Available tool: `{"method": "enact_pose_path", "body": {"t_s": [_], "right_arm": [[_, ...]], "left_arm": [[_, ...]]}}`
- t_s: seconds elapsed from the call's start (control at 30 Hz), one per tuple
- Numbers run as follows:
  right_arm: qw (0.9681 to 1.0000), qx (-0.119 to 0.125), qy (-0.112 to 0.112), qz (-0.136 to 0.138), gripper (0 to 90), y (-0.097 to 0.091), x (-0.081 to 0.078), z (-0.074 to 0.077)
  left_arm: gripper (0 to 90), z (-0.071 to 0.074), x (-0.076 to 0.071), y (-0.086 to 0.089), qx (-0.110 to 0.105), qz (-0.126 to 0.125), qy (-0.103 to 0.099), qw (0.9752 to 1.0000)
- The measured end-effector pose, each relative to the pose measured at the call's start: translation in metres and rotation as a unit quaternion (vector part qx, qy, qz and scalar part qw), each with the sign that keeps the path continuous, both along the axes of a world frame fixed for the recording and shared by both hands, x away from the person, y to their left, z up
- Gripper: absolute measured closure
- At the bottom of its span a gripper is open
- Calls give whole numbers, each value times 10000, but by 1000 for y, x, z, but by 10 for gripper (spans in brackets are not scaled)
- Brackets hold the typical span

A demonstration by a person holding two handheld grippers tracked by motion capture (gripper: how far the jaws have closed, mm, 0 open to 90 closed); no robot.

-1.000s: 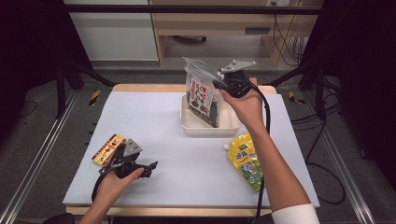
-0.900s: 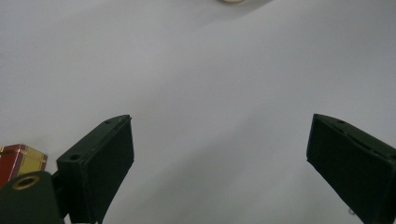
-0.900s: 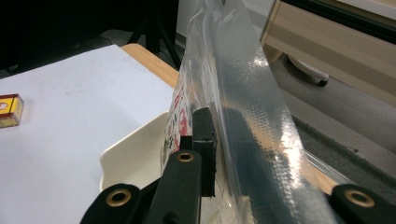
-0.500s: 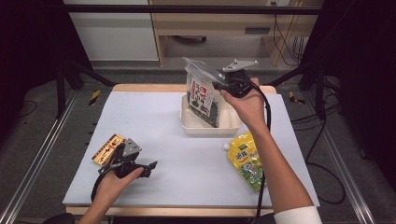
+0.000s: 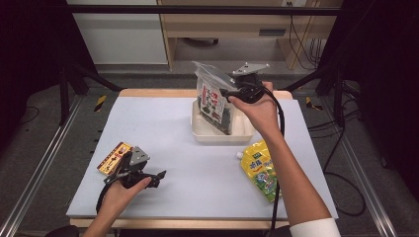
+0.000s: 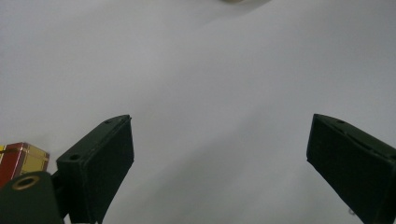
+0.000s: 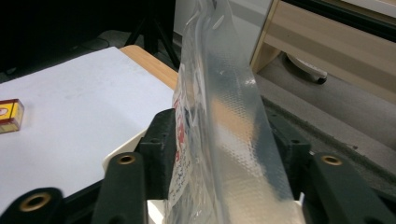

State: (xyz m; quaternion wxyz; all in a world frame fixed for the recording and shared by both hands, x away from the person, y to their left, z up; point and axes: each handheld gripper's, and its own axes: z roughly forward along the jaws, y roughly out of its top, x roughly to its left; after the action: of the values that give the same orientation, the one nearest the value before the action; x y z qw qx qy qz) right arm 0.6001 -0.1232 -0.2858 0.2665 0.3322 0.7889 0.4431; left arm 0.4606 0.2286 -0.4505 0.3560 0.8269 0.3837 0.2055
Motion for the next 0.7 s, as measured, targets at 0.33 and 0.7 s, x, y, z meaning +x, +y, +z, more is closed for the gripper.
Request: {"method": "enact_pose_path", "body": {"t_s": [0.33,0.7], "right_arm": [[9997,-26,-220,-67,252,0,-9,1],[9991,273,-314,-67,161,-25,-52,-4]], "left_arm": [[69,1,0,2,21,8,-4,10000],[59,2,1,5,89,51,-54,9999]]}}
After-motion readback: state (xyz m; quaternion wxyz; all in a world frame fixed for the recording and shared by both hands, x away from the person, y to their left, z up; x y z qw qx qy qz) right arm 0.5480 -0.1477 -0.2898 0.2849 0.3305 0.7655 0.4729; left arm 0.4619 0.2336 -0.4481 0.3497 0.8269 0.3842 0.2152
